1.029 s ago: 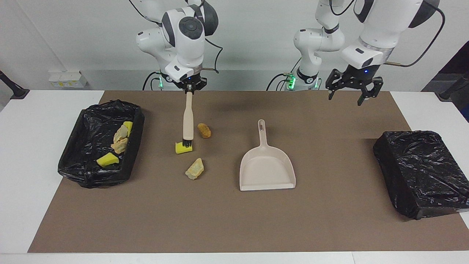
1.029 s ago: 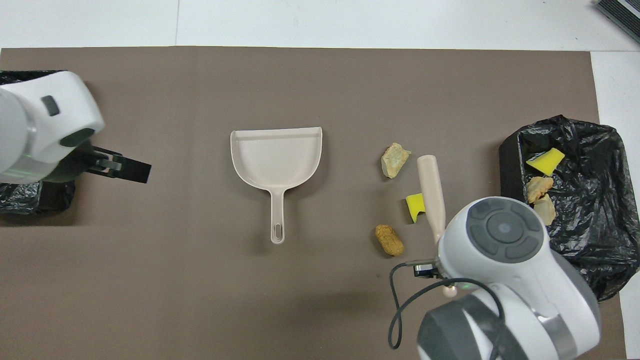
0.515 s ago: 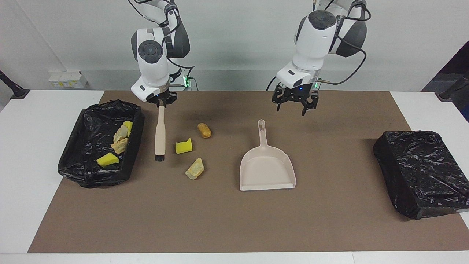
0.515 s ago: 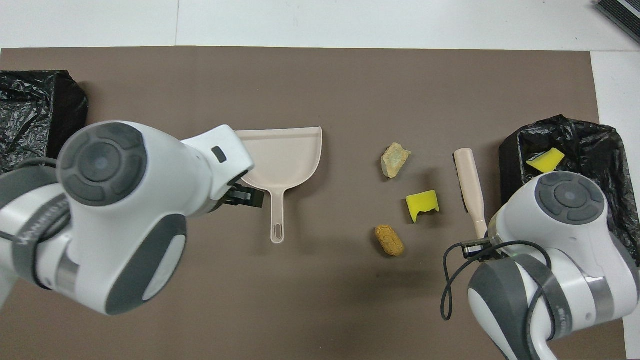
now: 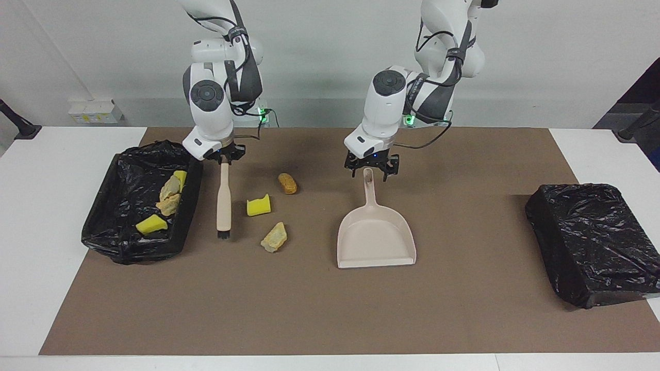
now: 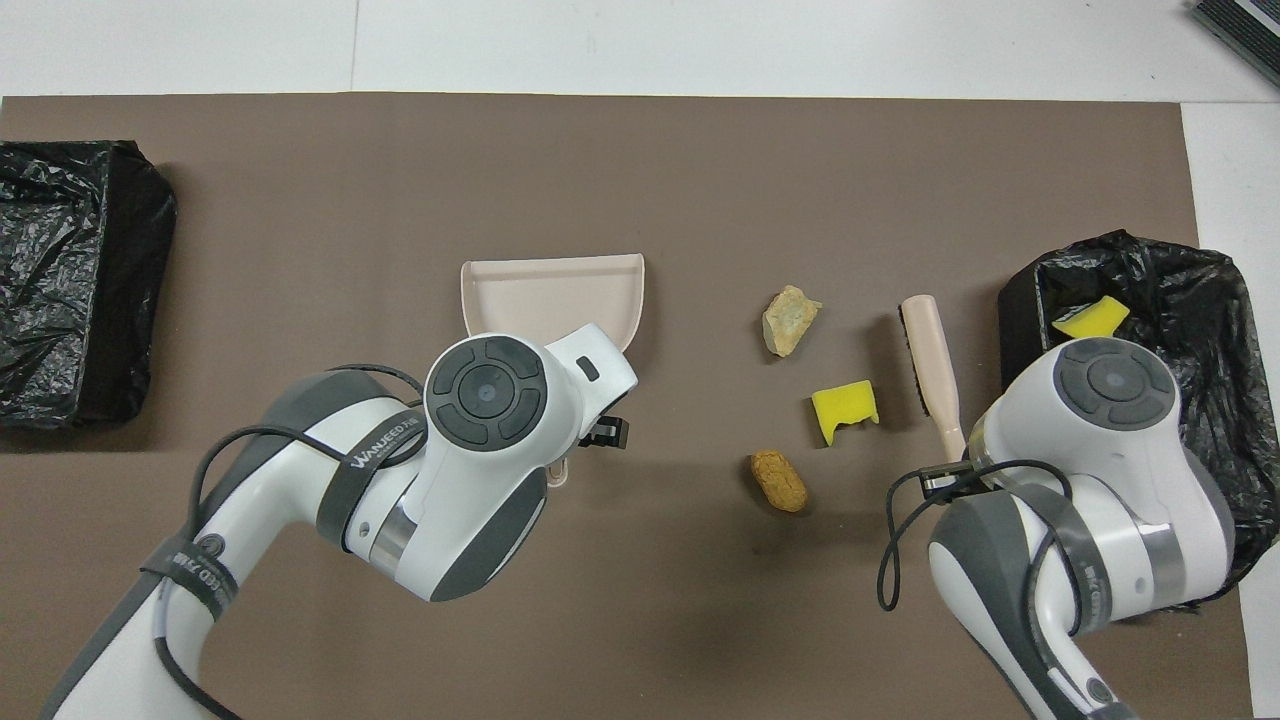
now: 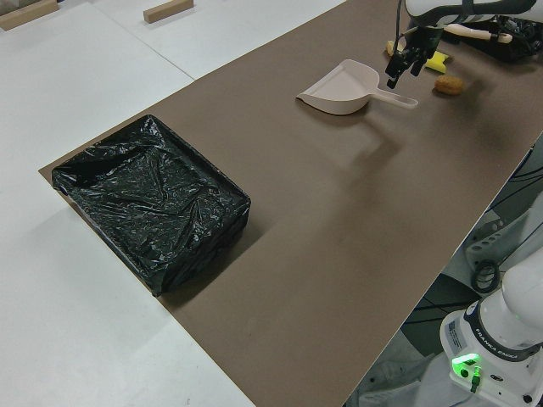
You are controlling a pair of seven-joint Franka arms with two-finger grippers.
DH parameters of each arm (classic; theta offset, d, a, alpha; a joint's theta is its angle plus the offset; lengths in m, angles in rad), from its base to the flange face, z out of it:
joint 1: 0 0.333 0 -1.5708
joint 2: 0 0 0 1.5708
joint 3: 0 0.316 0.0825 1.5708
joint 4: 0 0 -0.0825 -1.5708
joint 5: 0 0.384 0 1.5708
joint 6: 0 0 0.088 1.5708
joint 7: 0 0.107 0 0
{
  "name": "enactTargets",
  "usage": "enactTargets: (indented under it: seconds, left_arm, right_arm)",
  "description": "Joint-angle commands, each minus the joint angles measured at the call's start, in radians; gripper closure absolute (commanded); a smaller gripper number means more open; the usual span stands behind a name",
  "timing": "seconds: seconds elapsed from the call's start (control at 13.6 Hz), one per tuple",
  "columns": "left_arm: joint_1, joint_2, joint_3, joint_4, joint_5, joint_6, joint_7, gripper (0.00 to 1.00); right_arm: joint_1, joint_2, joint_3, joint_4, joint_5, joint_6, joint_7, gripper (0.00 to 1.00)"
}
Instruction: Sweep and dump trash in bin
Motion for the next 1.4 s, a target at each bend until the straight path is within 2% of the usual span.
enactTargets:
  seconds: [0.0, 0.22, 0.29, 0.37, 0.51, 0.59, 0.66, 0.81, 0.96, 1.18, 1.32]
  left_arm:
    - [-0.022, 0.009, 0.018, -0.046, 0.000, 0.065, -0.018, 0.00]
    - [-0.016, 0.033, 0.018, -0.056, 0.000, 0.109, -0.020, 0.03]
    - [-0.016, 0.033, 0.018, -0.057, 0.000, 0.110, -0.020, 0.16]
    - [-0.016, 0.030, 0.018, -0.066, 0.000, 0.110, -0.018, 0.35]
    - [-0.013, 0.025, 0.018, -0.072, 0.000, 0.093, -0.017, 0.77]
    - [-0.010, 0.023, 0.018, -0.074, -0.001, 0.076, -0.018, 0.93]
    - [-0.007, 0.023, 0.018, -0.069, 0.000, 0.062, -0.018, 1.00]
    - [-0.001, 0.022, 0.029, -0.047, 0.005, 0.036, -0.007, 1.00]
    - [0.050, 0.013, 0.028, -0.010, 0.008, -0.001, 0.063, 1.00]
    - [0.105, -0.025, 0.035, 0.015, 0.035, -0.079, 0.353, 1.00]
    - [0.145, -0.055, 0.037, 0.015, 0.040, -0.133, 0.605, 1.00]
  right_arm:
    - [0.009, 0.027, 0.016, 0.006, -0.011, 0.024, -0.024, 1.00]
    - [0.060, 0.047, 0.017, 0.009, 0.014, 0.008, -0.022, 1.00]
    - [0.089, 0.045, 0.017, 0.009, 0.040, 0.005, -0.018, 1.00]
    - [0.108, 0.045, 0.016, 0.010, 0.063, -0.001, -0.013, 1.00]
    - [0.125, 0.044, 0.017, 0.024, 0.066, -0.033, 0.008, 1.00]
    - [0.129, 0.036, 0.017, 0.030, 0.066, -0.048, 0.019, 1.00]
    - [0.128, 0.026, 0.016, 0.042, 0.066, -0.068, 0.019, 1.00]
    - [0.129, 0.000, 0.013, 0.073, 0.065, -0.136, 0.022, 1.00]
    - [0.129, -0.034, 0.014, 0.073, 0.049, -0.176, 0.056, 1.00]
    - [0.122, -0.045, 0.014, 0.063, 0.010, -0.173, 0.067, 1.00]
    - [0.100, -0.030, 0.013, 0.064, -0.006, -0.110, -0.022, 1.00]
